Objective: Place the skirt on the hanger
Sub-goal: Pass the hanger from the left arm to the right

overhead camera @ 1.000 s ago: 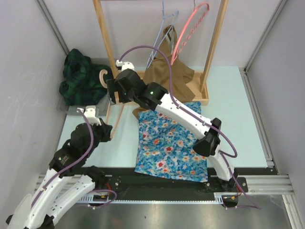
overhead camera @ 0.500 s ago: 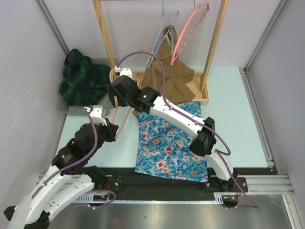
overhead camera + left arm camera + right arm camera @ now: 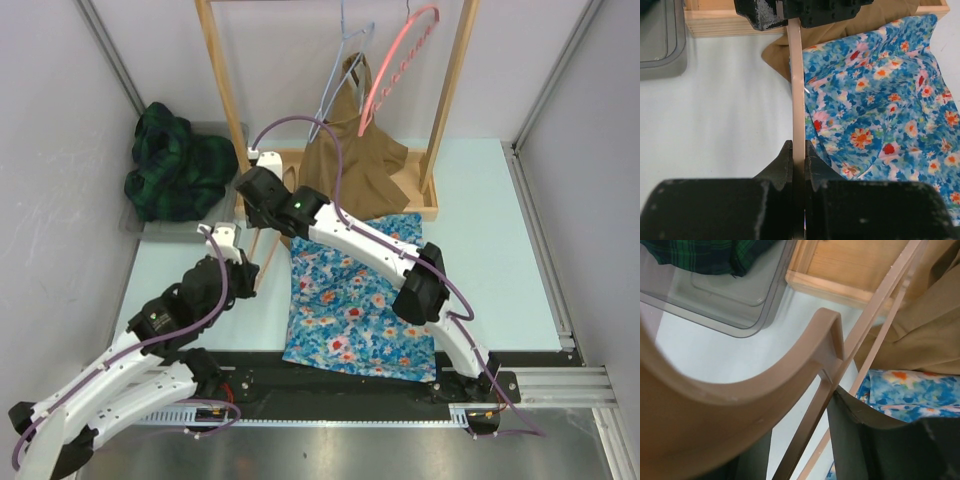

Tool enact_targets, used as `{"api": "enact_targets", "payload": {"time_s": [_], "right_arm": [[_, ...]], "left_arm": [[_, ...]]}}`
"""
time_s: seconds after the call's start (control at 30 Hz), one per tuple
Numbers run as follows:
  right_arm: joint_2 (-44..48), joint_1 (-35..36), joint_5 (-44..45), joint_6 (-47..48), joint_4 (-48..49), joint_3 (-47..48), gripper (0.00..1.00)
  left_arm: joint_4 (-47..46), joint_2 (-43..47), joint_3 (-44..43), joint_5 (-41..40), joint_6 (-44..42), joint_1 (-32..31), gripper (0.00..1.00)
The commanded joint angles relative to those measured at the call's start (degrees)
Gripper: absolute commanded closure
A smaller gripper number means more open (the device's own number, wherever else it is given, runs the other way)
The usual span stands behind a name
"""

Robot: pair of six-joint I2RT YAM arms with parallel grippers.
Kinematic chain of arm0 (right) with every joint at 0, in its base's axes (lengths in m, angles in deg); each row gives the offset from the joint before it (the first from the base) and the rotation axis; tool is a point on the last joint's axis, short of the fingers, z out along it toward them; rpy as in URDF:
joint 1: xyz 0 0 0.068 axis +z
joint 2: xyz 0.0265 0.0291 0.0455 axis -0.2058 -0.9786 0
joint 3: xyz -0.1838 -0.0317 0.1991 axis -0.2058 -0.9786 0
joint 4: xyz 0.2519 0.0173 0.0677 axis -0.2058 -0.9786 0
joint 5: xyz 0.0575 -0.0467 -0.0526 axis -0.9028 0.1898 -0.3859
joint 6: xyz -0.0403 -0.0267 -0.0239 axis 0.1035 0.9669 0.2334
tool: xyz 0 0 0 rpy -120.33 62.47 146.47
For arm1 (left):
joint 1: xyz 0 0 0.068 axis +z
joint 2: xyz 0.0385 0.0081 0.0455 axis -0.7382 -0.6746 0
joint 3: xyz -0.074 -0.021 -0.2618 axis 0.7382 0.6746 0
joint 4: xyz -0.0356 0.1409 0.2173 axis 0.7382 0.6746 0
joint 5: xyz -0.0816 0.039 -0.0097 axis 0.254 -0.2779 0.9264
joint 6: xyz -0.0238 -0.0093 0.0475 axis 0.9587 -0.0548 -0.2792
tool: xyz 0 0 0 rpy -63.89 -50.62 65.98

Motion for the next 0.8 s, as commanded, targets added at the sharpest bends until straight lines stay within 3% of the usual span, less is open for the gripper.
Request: {"api": "enact_targets", "payload": {"time_s": [0.0,0.27,0.67,0.77], "right_arm": [[4.33,-1.83,4.28,-1.85,0.24,-1.46,0.52],[6.44,-2.09,5.61,-1.94,-0.12,-2.86,0.39],[7.23,-2.09,7.01,-0.53,1.11,-2.78,0.40],[7.23,-1.92,7.54,-0.18,0.94,-2.60,0.48]], "left_arm": [[-2.07,1.26,0.40,-3.31,1.88,-1.14,1.00],[0.92,0.65,0.93,-7.00,4.86,-1.75,1.00],[3.29,-2.61,1.02,-13.06,7.33,-5.00,1.00],[3.29,-2.61,1.19,-13.86,7.86,-5.44,1.00]]}}
